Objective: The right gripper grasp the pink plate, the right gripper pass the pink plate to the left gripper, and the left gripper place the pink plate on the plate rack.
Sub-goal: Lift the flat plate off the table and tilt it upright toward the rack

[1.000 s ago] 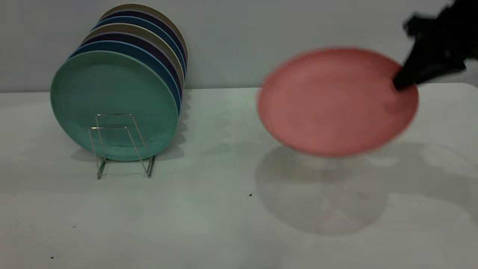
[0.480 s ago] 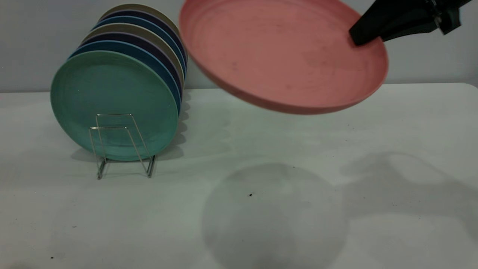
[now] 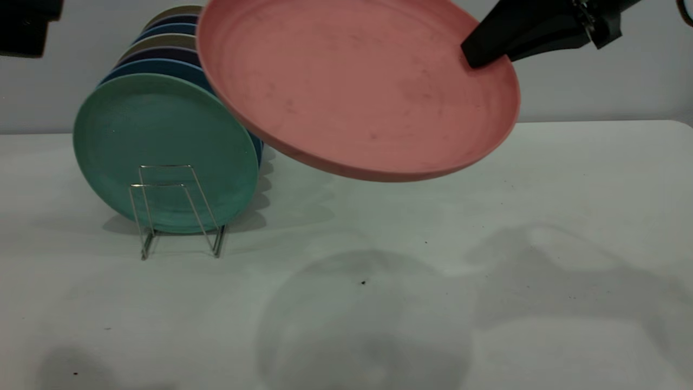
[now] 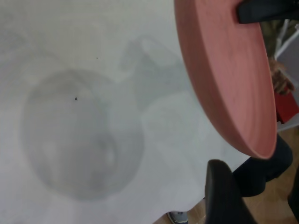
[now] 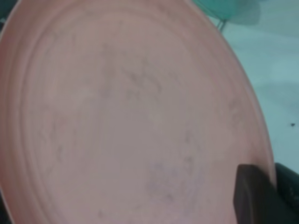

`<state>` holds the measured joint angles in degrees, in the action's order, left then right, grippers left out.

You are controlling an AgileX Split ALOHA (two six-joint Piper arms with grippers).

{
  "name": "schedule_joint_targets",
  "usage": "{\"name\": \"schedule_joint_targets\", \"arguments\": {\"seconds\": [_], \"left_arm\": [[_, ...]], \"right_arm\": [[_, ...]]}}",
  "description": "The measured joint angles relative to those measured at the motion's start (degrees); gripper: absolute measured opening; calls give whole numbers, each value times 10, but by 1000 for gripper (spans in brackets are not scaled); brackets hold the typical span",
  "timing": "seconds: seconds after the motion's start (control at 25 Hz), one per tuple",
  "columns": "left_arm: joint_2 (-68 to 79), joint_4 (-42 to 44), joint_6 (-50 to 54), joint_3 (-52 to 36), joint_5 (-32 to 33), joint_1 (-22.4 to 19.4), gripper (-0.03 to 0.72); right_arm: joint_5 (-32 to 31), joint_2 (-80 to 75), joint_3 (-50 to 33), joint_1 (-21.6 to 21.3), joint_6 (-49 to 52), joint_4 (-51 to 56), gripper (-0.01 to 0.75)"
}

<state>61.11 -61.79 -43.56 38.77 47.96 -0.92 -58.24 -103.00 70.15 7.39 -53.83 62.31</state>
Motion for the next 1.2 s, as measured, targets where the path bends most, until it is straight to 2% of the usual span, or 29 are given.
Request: {"name": "schedule_joint_targets", "arguments": {"seconds": [0.4,0.68,1.2], "left_arm": [[56,-5,-28,1,-30,0,392],[92,-16,-66,1,-47,0,392],[213,-113,-188,1,-55,0,392]], "right_arm": [[-7,0,0,12,-12,1,15],[17,0,-2,12,-31,-1,15],[49,-46,-2,12,-55,-24,15]]}}
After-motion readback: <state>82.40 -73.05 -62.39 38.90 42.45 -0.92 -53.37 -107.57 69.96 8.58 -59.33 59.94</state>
